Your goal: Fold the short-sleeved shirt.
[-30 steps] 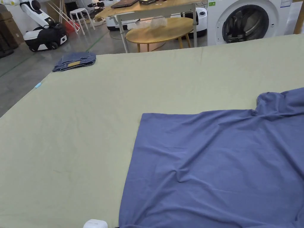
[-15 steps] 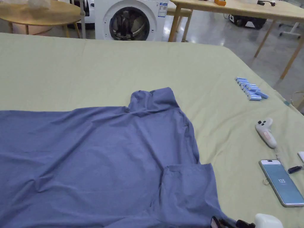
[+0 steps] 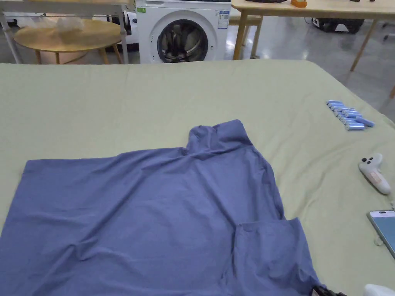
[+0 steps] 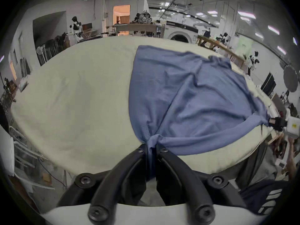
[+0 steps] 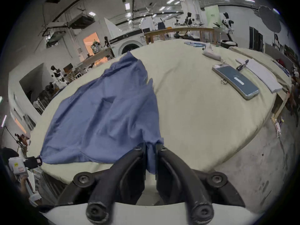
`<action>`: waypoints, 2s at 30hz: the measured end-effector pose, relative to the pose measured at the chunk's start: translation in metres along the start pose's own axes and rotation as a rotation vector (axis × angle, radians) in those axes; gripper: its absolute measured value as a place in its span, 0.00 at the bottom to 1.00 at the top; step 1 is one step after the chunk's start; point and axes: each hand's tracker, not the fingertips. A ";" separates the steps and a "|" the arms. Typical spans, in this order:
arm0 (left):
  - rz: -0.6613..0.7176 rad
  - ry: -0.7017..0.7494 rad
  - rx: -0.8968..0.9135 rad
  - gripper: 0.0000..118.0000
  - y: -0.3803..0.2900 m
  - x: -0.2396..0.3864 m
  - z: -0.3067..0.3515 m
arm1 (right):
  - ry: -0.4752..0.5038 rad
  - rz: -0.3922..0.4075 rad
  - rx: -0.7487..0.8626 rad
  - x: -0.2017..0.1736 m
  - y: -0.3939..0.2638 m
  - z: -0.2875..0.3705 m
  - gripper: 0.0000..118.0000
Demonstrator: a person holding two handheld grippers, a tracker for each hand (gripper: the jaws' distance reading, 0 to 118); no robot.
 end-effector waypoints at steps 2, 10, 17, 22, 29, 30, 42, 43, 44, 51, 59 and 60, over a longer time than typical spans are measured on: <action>0.041 -0.054 0.086 0.02 0.026 0.015 0.024 | 0.010 0.024 0.062 -0.005 0.014 0.010 0.08; -0.037 -0.184 0.251 0.02 0.132 -0.017 -0.009 | 0.158 0.070 0.173 -0.017 0.110 -0.029 0.08; 0.023 -0.190 0.149 0.02 0.213 -0.034 -0.106 | 0.118 0.071 0.093 -0.032 0.196 -0.141 0.08; 0.056 -0.167 0.032 0.02 0.230 -0.035 -0.184 | 0.043 0.114 0.030 -0.047 0.204 -0.204 0.08; -0.071 -0.085 0.008 0.45 0.218 -0.024 -0.195 | -0.082 0.204 0.023 -0.050 0.192 -0.239 0.45; -0.092 -0.082 0.038 0.45 0.220 -0.021 -0.187 | -0.067 0.204 0.027 -0.050 0.192 -0.235 0.45; -0.283 -0.142 0.485 0.45 0.189 0.028 0.001 | 0.153 0.327 0.319 -0.092 0.147 -0.058 0.43; -0.296 -0.119 0.510 0.44 0.179 0.032 0.014 | 0.167 0.334 0.335 -0.095 0.139 -0.045 0.38; -0.294 -0.127 0.527 0.42 0.167 0.036 0.026 | 0.170 0.333 0.348 -0.099 0.129 -0.032 0.30; -0.140 -0.176 0.464 0.00 0.100 0.046 0.055 | 0.199 0.363 0.334 -0.120 0.067 0.010 0.00; -0.081 -0.212 0.435 0.00 0.105 0.035 0.058 | 0.206 0.385 0.328 -0.132 0.067 0.007 0.00; -0.066 -0.213 0.431 0.00 0.108 0.033 0.056 | 0.213 0.383 0.328 -0.133 0.067 0.008 0.00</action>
